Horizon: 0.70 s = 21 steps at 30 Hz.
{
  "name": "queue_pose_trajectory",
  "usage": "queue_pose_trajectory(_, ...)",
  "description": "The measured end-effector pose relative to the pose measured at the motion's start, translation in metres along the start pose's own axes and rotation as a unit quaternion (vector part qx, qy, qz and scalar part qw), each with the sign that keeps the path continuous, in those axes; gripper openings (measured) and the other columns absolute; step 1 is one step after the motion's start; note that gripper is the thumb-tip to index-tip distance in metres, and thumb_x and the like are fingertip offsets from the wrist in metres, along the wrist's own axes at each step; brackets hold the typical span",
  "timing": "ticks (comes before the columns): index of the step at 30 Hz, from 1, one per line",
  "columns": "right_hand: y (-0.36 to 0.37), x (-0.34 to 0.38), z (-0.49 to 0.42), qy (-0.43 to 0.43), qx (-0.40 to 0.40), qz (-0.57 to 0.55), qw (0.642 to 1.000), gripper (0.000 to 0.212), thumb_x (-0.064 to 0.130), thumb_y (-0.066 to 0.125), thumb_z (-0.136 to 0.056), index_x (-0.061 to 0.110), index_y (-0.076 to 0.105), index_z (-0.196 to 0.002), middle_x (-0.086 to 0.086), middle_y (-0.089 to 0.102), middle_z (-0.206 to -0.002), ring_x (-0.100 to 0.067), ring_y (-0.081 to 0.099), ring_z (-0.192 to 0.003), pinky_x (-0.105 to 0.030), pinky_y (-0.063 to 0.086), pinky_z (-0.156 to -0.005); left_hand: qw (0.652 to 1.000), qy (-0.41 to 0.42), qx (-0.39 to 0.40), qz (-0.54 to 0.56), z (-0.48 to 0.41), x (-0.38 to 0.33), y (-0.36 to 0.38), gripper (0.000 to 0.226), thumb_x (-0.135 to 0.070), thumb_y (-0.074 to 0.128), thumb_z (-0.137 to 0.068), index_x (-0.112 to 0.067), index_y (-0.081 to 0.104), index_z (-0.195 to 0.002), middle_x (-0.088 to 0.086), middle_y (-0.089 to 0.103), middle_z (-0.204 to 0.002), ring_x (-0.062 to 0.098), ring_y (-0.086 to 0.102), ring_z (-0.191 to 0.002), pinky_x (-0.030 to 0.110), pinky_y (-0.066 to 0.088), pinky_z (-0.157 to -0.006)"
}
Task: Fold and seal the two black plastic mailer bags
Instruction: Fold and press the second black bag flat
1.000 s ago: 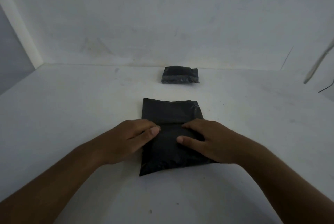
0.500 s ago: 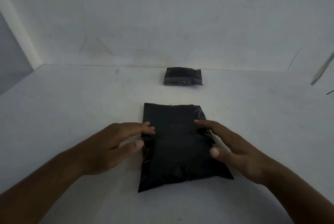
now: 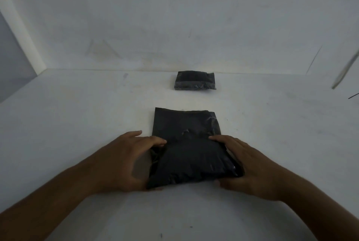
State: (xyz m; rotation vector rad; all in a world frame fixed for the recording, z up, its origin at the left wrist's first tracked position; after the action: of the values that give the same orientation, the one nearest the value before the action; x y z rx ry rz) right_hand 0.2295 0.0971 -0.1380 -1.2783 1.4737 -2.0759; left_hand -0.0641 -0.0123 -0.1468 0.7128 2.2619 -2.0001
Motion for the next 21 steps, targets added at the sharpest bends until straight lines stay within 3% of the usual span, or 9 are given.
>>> queue_pose_trajectory(4, 0.000, -0.003, -0.004, -0.009, -0.044, -0.072, 0.996, 0.064, 0.074, 0.063, -0.076, 0.048, 0.044, -0.132, 0.025, 0.051, -0.124, 0.002, 0.052, -0.112, -0.031, 0.049, -0.095, 1.000, -0.005, 0.006, 0.025, -0.004, 0.004, 0.002, 0.063, -0.074, 0.056, -0.080, -0.045, 0.048, -0.135, -0.034, 0.054, -0.131, -0.018, 0.046, -0.121, 0.030, 0.013, -0.123)
queue_pose_trajectory(8, 0.001, -0.003, -0.008, 0.009, -0.074, -0.162, 0.984, 0.049, 0.072, 0.059, -0.077, 0.046, 0.058, -0.117, 0.018, 0.058, -0.111, -0.002, 0.057, -0.103, -0.034, 0.049, -0.091, 0.992, -0.052, -0.017, 0.117, -0.012, -0.004, -0.006, 0.041, -0.072, 0.044, -0.088, -0.045, 0.060, -0.115, -0.030, 0.066, -0.110, -0.009, 0.059, -0.107, 0.023, 0.016, -0.117)
queue_pose_trajectory(10, -0.001, -0.002, -0.013, 0.025, -0.086, -0.220, 0.971, 0.046, 0.070, 0.056, -0.078, 0.048, 0.058, -0.118, 0.017, 0.065, -0.113, -0.003, 0.060, -0.106, -0.036, 0.049, -0.095, 0.982, -0.093, -0.052, 0.156, -0.014, -0.006, -0.008, 0.032, -0.066, 0.040, -0.094, -0.047, 0.065, -0.098, -0.029, 0.068, -0.091, -0.004, 0.064, -0.088, 0.011, 0.030, -0.101)
queue_pose_trajectory(12, -0.005, -0.003, -0.020, 0.043, -0.110, -0.252, 0.960, 0.049, 0.073, 0.054, -0.080, 0.046, 0.059, -0.120, 0.017, 0.068, -0.116, -0.004, 0.062, -0.109, -0.040, 0.050, -0.099, 0.966, -0.135, -0.080, 0.206, -0.017, -0.005, -0.007, 0.045, -0.069, 0.037, -0.092, -0.039, 0.067, -0.078, -0.022, 0.064, -0.068, -0.002, 0.058, -0.065, 0.013, 0.037, -0.069)
queue_pose_trajectory(13, -0.007, -0.004, -0.025, 0.054, -0.119, -0.253, 0.959, 0.052, 0.076, 0.053, -0.080, 0.045, 0.060, -0.121, 0.017, 0.068, -0.117, -0.005, 0.063, -0.109, -0.040, 0.050, -0.100, 0.959, -0.148, -0.087, 0.225, -0.019, -0.003, -0.007, 0.058, -0.076, 0.036, -0.088, -0.029, 0.067, -0.078, -0.015, 0.062, -0.066, 0.001, 0.056, -0.062, 0.019, 0.037, -0.064)
queue_pose_trajectory(15, -0.010, 0.000, -0.032, 0.080, -0.126, -0.251, 0.956, 0.055, 0.078, 0.049, -0.080, 0.041, 0.062, -0.118, 0.016, 0.070, -0.113, -0.005, 0.064, -0.106, -0.038, 0.050, -0.100, 0.953, -0.173, -0.081, 0.235, -0.025, 0.002, -0.008, 0.075, -0.087, 0.034, -0.081, -0.022, 0.068, -0.091, 0.003, 0.072, -0.083, 0.018, 0.067, -0.077, 0.032, 0.046, -0.071)
queue_pose_trajectory(16, -0.011, 0.003, -0.034, 0.093, -0.130, -0.253, 0.954, 0.053, 0.077, 0.046, -0.079, 0.040, 0.063, -0.113, 0.015, 0.070, -0.110, -0.006, 0.064, -0.104, -0.035, 0.050, -0.098, 0.950, -0.183, -0.079, 0.239, -0.029, 0.003, -0.009, 0.074, -0.088, 0.035, -0.080, -0.024, 0.069, -0.096, 0.005, 0.073, -0.090, 0.021, 0.068, -0.086, 0.037, 0.050, -0.077)
queue_pose_trajectory(18, -0.013, 0.008, -0.037, 0.109, -0.139, -0.261, 0.949, 0.050, 0.078, 0.044, -0.075, 0.043, 0.063, -0.105, 0.015, 0.070, -0.107, -0.007, 0.064, -0.103, -0.030, 0.049, -0.093, 0.946, -0.204, -0.088, 0.237, -0.036, 0.000, -0.013, 0.065, -0.084, 0.041, -0.080, -0.028, 0.068, -0.094, 0.001, 0.072, -0.088, 0.018, 0.068, -0.085, 0.035, 0.050, -0.076)
queue_pose_trajectory(21, -0.014, 0.006, -0.043, 0.115, -0.129, -0.269, 0.948, 0.063, 0.088, 0.061, -0.060, 0.051, 0.060, -0.111, 0.018, 0.071, -0.109, -0.005, 0.066, -0.103, -0.033, 0.052, -0.095, 0.949, -0.229, -0.099, 0.192, -0.047, -0.001, -0.016, 0.046, -0.066, 0.050, -0.089, -0.025, 0.069, -0.095, -0.004, 0.071, -0.084, 0.011, 0.067, -0.081, 0.028, 0.048, -0.070)
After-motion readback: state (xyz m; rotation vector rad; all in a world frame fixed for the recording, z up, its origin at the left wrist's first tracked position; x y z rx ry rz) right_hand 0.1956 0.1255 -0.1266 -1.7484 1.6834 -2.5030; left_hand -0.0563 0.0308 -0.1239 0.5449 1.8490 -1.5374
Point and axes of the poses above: each hand's wrist, its own z-axis away from the middle knuckle, its own y-axis out of the palm, x = y × z, the point moved 2 cm from there along -z, towards the middle knuckle
